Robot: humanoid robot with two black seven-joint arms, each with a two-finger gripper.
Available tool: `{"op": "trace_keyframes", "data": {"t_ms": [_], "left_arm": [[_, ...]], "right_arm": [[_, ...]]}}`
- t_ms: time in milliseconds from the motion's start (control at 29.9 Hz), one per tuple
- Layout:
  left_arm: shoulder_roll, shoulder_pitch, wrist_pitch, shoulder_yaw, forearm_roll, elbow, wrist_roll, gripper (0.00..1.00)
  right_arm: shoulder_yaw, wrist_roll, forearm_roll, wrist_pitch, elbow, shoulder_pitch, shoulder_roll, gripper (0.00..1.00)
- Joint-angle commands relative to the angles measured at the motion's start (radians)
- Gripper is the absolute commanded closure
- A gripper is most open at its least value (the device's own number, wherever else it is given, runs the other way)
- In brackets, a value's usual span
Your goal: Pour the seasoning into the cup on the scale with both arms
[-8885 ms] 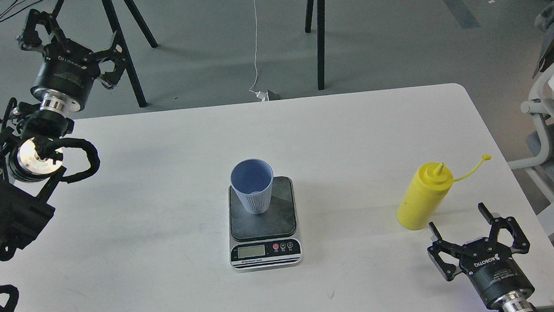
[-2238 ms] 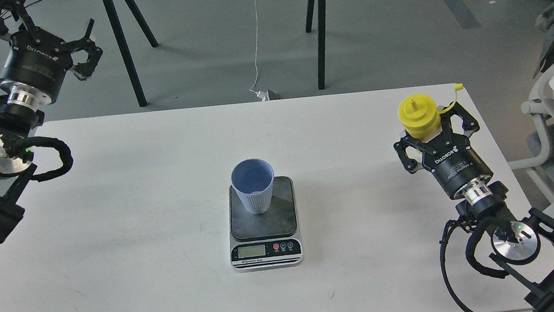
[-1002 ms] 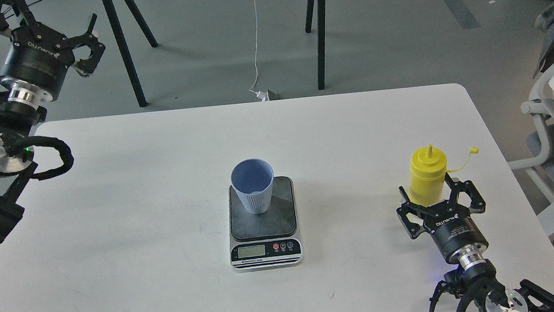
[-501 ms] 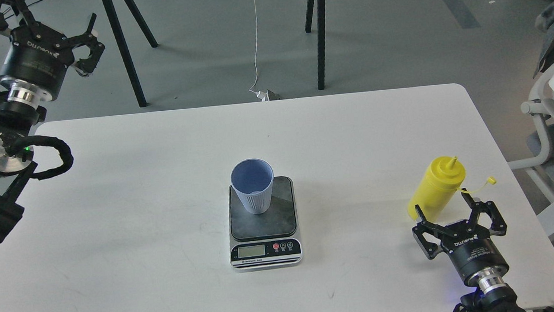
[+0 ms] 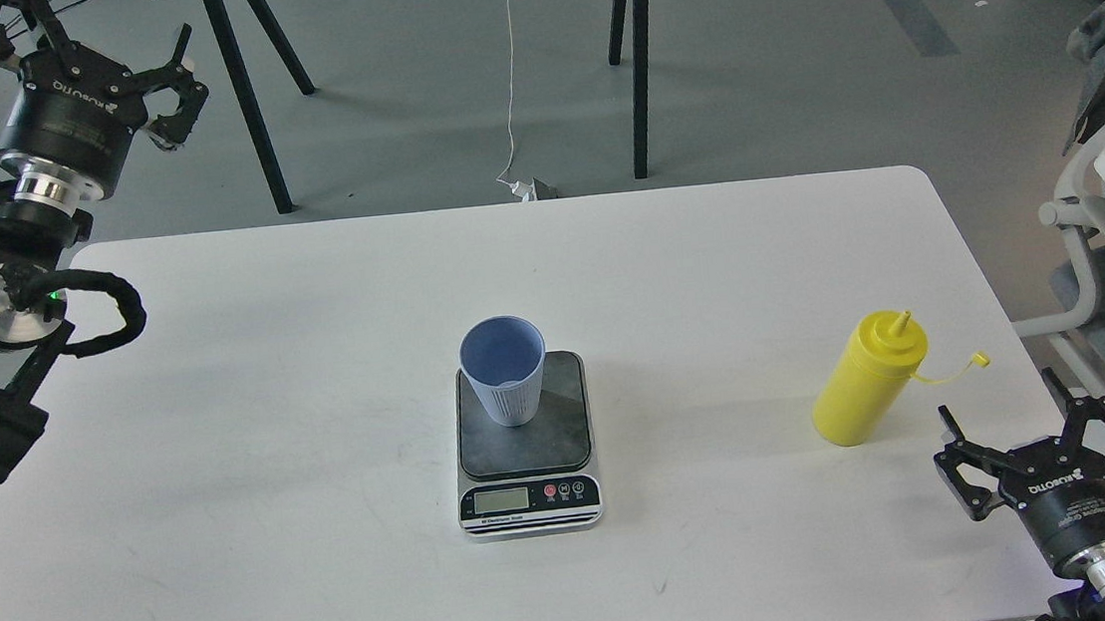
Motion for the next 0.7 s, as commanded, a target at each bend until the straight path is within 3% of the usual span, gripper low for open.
{"op": "trace_keyframes", "data": {"t_ms": [0,167,401,534,668], "left_arm": [[-0.001,0.000,0.005,0.000,0.000,0.000,0.002,0.00],[-0.001,0.000,0.005,0.000,0.000,0.001,0.003,0.00],[-0.009,0.003,0.001,0.006,0.000,0.021,0.011,0.00],[-0.011,0.011,-0.003,0.003,-0.009,0.030,0.011,0.00],[-0.009,0.011,-0.001,0.002,-0.034,0.032,0.035,0.00]], "right_arm": [[0.024,-0.005,-0.004,0.000,-0.009,0.021,-0.082,0.01],[0.024,-0.017,-0.005,0.000,-0.063,0.156,-0.183,0.01],[0.016,-0.003,-0.008,0.000,-0.296,0.480,-0.165,0.01],[-0.045,-0.026,-0.011,0.000,-0.436,0.690,-0.140,0.01],[-0.162,-0.086,-0.002,0.000,-0.462,0.857,-0.117,0.01]]}}
